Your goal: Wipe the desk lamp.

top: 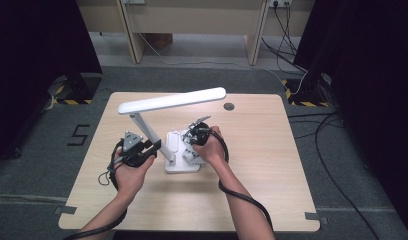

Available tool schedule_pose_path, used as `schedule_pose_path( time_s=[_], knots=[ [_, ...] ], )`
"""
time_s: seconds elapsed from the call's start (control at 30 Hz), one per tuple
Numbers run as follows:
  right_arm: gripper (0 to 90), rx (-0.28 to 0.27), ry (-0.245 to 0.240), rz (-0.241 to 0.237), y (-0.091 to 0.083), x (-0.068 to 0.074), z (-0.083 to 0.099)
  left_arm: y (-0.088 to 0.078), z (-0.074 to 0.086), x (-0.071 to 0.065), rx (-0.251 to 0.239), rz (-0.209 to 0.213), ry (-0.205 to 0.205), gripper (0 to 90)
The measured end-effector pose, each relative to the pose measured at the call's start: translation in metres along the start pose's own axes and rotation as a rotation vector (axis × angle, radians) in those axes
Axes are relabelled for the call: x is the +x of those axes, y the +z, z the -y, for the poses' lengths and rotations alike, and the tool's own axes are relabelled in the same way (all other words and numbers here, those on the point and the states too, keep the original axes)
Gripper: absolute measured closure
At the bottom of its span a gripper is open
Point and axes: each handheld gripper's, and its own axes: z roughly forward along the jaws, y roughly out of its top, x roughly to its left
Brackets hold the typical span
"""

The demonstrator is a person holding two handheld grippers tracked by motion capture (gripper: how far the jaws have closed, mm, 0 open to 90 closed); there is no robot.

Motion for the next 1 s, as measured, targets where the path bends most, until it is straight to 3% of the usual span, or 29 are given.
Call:
schedule_pose_path(
  time_s=[0.1,0.33,0.77,0.9,1.0],
  knots=[
    [73.2,0.030,0.010,-0.029,-0.007,0.005,0.006,0.000,0.000,0.000,-0.001,-0.001,-0.001,67.6],
    [73.3,0.080,-0.023,-0.078,-0.025,0.017,0.025,0.000,0.000,0.000,-0.001,-0.001,0.000,67.5],
    [73.2,0.116,-0.047,-0.134,-0.057,0.027,0.062,0.000,0.001,0.000,-0.003,-0.003,0.001,67.6],
    [72.9,0.076,-0.029,-0.100,-0.067,0.019,0.067,0.000,0.000,-0.001,-0.001,-0.006,0.001,67.7],
    [71.7,0.019,0.019,-0.045,-0.073,0.005,0.069,0.000,0.000,0.000,-0.002,-0.005,-0.001,67.7]
  ],
)
